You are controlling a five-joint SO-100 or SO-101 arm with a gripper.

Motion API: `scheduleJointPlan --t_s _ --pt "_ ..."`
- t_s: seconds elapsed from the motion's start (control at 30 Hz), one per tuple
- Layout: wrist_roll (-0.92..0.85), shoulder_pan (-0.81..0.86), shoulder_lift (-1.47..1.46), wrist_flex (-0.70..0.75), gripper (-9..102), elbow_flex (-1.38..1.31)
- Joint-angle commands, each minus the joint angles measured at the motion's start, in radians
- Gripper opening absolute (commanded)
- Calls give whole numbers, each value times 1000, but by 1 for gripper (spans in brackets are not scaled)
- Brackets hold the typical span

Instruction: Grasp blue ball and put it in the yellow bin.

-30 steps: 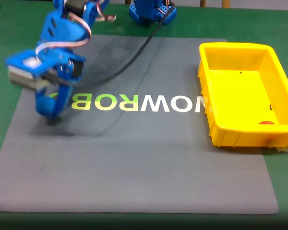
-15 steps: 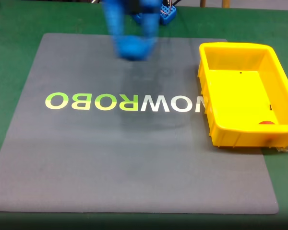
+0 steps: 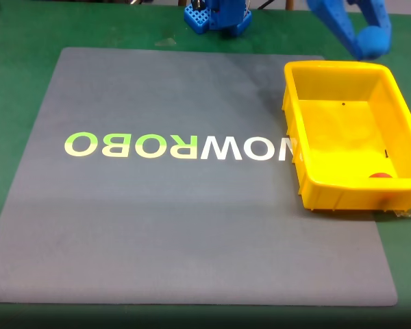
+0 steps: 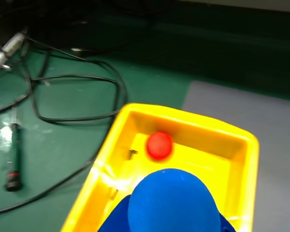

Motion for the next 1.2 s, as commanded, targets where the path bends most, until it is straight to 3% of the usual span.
scheduleJointPlan --t_s 0.0,0.23,0.27,0.37,0.47,0.93,1.17 --pt "17 -32 35 0 0 -11" --pt "2 -11 15 -9 1 -11" --pt "0 -8 14 -6 8 -11" --pt "-12 3 8 -3 43 -11" --pt "-14 11 3 -9 51 -11" --pt "-26 37 25 6 54 -5" --pt "-66 67 249 8 52 173"
